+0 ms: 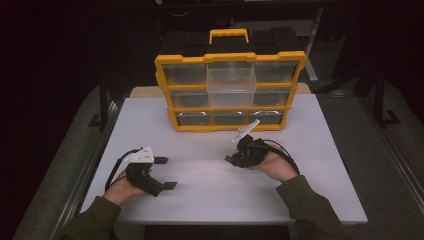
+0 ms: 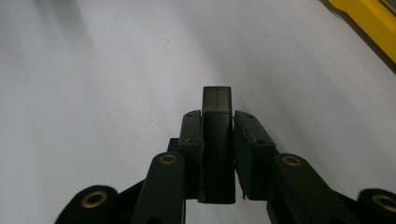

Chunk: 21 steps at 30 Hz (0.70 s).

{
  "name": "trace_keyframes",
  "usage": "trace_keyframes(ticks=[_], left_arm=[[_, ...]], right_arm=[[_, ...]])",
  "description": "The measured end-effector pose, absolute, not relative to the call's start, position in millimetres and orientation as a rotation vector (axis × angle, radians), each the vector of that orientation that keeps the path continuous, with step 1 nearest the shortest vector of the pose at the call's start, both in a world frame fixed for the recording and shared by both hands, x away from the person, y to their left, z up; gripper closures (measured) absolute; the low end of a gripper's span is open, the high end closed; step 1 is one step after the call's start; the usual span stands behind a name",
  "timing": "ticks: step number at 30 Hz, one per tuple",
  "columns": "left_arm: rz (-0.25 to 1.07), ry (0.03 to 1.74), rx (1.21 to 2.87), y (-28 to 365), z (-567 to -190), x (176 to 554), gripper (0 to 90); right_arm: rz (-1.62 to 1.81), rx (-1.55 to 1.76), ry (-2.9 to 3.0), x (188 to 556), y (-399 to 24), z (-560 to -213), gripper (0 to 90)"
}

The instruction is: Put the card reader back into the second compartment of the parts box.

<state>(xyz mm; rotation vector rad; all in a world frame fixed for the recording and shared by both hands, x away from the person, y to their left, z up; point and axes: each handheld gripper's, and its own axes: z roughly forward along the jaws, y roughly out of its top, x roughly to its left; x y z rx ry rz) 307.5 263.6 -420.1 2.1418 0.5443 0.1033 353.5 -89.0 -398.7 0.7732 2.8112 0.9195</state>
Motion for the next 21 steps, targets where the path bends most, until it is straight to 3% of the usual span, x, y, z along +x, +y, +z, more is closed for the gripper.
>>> trace_keyframes(ticks=[21], left_arm=[[0.094,0.552,2.144,263,-421,307,1.7]], right_arm=[[0.946,0.758,2.781,358,-124,-354,72.2]])
